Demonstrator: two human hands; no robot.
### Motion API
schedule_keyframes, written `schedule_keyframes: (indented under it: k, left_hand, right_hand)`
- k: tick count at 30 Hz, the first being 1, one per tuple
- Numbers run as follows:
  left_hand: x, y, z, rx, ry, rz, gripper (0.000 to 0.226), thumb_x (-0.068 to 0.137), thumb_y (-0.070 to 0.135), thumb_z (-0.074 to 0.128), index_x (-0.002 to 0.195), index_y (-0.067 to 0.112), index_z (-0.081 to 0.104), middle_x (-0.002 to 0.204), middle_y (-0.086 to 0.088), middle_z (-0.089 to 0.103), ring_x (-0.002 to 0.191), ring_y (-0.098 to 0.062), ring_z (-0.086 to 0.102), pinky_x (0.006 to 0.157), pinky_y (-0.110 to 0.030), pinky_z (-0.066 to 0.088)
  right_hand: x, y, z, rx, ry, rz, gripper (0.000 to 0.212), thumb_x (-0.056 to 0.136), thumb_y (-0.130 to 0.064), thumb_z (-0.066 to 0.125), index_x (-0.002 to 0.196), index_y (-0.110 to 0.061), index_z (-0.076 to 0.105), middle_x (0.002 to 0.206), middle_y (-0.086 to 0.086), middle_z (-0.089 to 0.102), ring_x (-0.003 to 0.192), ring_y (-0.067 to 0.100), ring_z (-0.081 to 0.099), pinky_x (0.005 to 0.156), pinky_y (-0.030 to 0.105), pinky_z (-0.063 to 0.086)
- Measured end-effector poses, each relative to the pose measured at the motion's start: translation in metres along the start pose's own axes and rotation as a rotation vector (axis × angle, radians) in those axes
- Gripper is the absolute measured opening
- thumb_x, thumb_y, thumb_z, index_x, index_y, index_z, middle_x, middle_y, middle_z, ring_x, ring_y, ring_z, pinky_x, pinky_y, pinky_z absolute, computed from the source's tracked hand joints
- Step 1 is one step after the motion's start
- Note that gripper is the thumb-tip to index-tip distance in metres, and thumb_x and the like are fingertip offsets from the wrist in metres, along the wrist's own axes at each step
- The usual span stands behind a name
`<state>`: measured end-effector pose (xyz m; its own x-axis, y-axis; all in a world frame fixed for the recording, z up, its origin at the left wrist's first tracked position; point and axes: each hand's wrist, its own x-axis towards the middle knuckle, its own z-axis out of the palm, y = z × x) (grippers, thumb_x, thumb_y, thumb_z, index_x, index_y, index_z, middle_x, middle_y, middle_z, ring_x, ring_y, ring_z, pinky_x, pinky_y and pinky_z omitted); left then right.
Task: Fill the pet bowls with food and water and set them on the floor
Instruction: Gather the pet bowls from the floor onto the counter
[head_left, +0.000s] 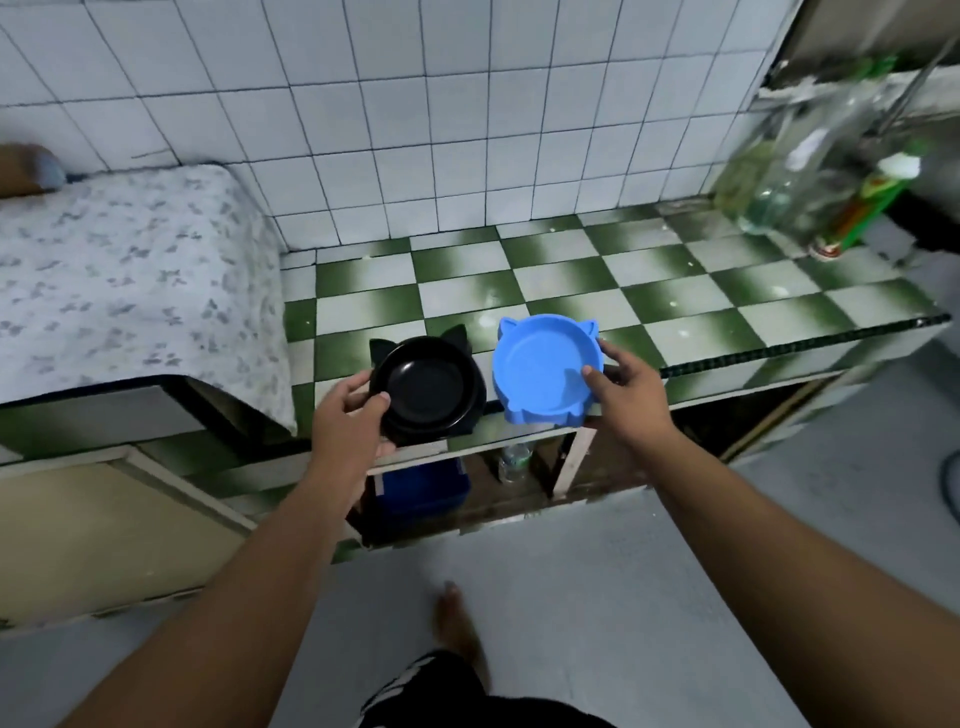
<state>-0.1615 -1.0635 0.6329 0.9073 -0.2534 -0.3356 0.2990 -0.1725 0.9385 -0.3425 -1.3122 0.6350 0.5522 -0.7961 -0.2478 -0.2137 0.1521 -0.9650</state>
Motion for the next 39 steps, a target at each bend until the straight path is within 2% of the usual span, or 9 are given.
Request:
schedule_keyframes:
  k: [7, 15, 18, 21, 28, 32, 35, 37, 39]
  left_hand:
    - [0.076, 0.025, 0.065, 0.068, -0.094, -0.012, 0.037, 0.1, 0.012, 0.063, 0.135, 0.024, 0.058, 0.129, -0.001, 0.065, 0.111, -0.023, 0.066, 0.065, -0.039, 0.062]
    - [0.144, 0.053, 0.143, 0.055, -0.092, -0.056, 0.028, 0.101, 0.009, 0.062, 0.124, 0.023, 0.058, 0.125, -0.005, 0.063, 0.112, -0.03, 0.067, 0.084, -0.054, 0.062]
    - [0.166, 0.061, 0.178, 0.027, -0.065, -0.066, 0.028, 0.1, 0.006, 0.062, 0.124, 0.02, 0.056, 0.123, -0.007, 0.063, 0.111, -0.029, 0.065, 0.085, -0.054, 0.06]
    - [0.194, 0.064, 0.213, 0.043, -0.047, -0.07, 0.026, 0.101, 0.008, 0.063, 0.122, 0.022, 0.055, 0.124, -0.007, 0.063, 0.11, -0.03, 0.065, 0.076, -0.045, 0.06]
    - [0.251, 0.067, 0.291, 0.052, 0.077, -0.112, 0.033, 0.1, 0.011, 0.065, 0.131, 0.019, 0.058, 0.124, -0.005, 0.062, 0.107, -0.029, 0.065, 0.058, -0.036, 0.058]
    - [0.285, 0.072, 0.319, 0.027, 0.128, -0.15, 0.025, 0.1, 0.01, 0.064, 0.119, 0.024, 0.058, 0.12, -0.006, 0.063, 0.109, -0.033, 0.065, 0.071, -0.049, 0.062]
    - [0.305, 0.074, 0.336, 0.095, 0.147, -0.157, 0.03, 0.099, 0.014, 0.065, 0.126, 0.024, 0.059, 0.122, -0.006, 0.066, 0.106, -0.032, 0.067, 0.076, -0.054, 0.063]
    - [0.311, 0.075, 0.347, 0.172, 0.172, -0.146, 0.032, 0.098, 0.014, 0.066, 0.129, 0.021, 0.06, 0.118, -0.006, 0.067, 0.1, -0.029, 0.068, 0.074, -0.052, 0.064]
    - [0.315, 0.071, 0.354, 0.222, 0.187, -0.125, 0.031, 0.098, 0.014, 0.067, 0.128, 0.019, 0.061, 0.113, -0.006, 0.068, 0.095, -0.027, 0.069, 0.069, -0.047, 0.065]
  right_hand:
    - [0.083, -0.02, -0.017, 0.041, 0.131, 0.028, 0.044, 0.093, -0.016, 0.067, 0.135, -0.026, 0.058, 0.116, 0.008, 0.065, 0.102, 0.029, 0.066, 0.062, 0.053, 0.061]
    - [0.184, -0.031, -0.044, 0.044, 0.174, 0.073, 0.046, 0.093, -0.015, 0.066, 0.137, -0.022, 0.057, 0.123, 0.006, 0.066, 0.105, 0.032, 0.065, 0.064, 0.056, 0.061]
    - [0.233, -0.035, -0.057, 0.043, 0.16, 0.088, 0.045, 0.093, -0.013, 0.067, 0.137, -0.019, 0.058, 0.115, 0.01, 0.067, 0.1, 0.033, 0.066, 0.062, 0.057, 0.06]
    - [0.285, -0.04, -0.066, -0.073, 0.148, 0.064, 0.047, 0.091, -0.019, 0.068, 0.136, -0.023, 0.059, 0.107, 0.012, 0.069, 0.094, 0.032, 0.069, 0.064, 0.056, 0.061]
    - [0.408, -0.07, -0.077, -0.06, -0.019, 0.117, 0.044, 0.095, -0.01, 0.064, 0.137, -0.021, 0.056, 0.113, 0.017, 0.063, 0.1, 0.035, 0.063, 0.07, 0.058, 0.059]
    - [0.459, -0.072, -0.074, -0.184, -0.043, 0.102, 0.047, 0.094, -0.015, 0.064, 0.139, -0.022, 0.056, 0.106, 0.01, 0.065, 0.096, 0.034, 0.065, 0.068, 0.055, 0.061]
    - [0.483, -0.067, -0.07, -0.265, -0.071, 0.096, 0.044, 0.094, -0.018, 0.063, 0.137, -0.023, 0.058, 0.09, 0.002, 0.066, 0.078, 0.027, 0.066, 0.067, 0.056, 0.061]
    - [0.492, -0.061, -0.068, -0.286, -0.096, 0.113, 0.041, 0.093, -0.018, 0.064, 0.134, -0.022, 0.06, 0.09, 0.002, 0.068, 0.075, 0.027, 0.066, 0.066, 0.055, 0.061]
    - [0.497, -0.054, -0.066, -0.309, -0.105, 0.126, 0.04, 0.091, -0.019, 0.067, 0.131, -0.019, 0.062, 0.097, 0.007, 0.068, 0.083, 0.031, 0.069, 0.066, 0.055, 0.061]
